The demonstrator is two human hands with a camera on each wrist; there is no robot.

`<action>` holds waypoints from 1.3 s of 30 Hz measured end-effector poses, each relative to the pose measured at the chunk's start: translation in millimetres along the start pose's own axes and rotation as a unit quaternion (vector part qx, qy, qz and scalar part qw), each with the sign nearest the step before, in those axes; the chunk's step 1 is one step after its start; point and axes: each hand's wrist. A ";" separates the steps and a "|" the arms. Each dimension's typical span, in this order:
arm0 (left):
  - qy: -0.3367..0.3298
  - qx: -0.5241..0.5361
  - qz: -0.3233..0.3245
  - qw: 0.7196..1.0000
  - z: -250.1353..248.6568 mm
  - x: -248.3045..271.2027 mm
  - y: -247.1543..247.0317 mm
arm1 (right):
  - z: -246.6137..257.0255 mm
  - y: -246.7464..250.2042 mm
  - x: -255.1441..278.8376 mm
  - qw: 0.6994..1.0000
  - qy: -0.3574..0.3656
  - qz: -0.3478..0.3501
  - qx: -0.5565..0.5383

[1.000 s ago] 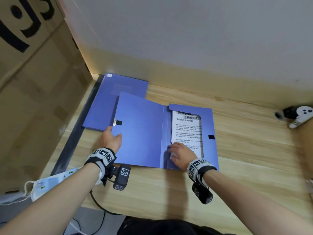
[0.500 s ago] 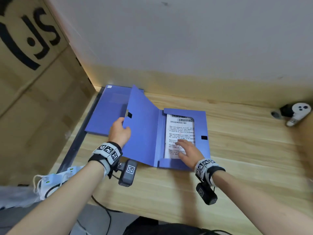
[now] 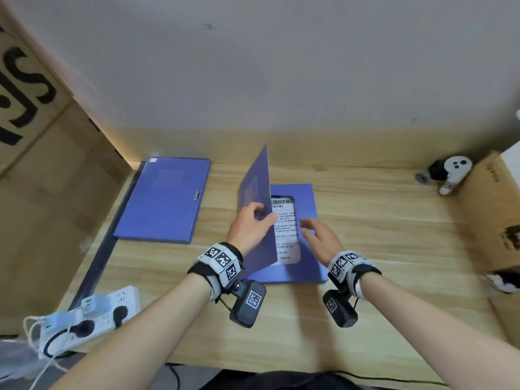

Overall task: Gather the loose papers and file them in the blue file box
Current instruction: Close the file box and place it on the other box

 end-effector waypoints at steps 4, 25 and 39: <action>0.016 -0.002 0.021 1.000 7.1 -14.9 -17.1 | -1.6 2.0 -6.4 0.992 -0.038 -0.015 -0.122; 0.199 -0.061 0.053 0.977 179.0 -98.1 -52.4 | -73.2 10.0 -56.0 0.940 -0.235 -0.019 0.245; 0.182 0.008 -0.007 0.983 160.6 -61.9 -53.3 | -82.7 -11.7 -60.5 0.980 -0.183 -0.014 0.076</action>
Point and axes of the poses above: each hand's wrist, its own x-axis away from the middle knuckle, its own y-axis out of the back of the hand, z = x × y, and after that the axes turned 8 degrees about -y, right-handed
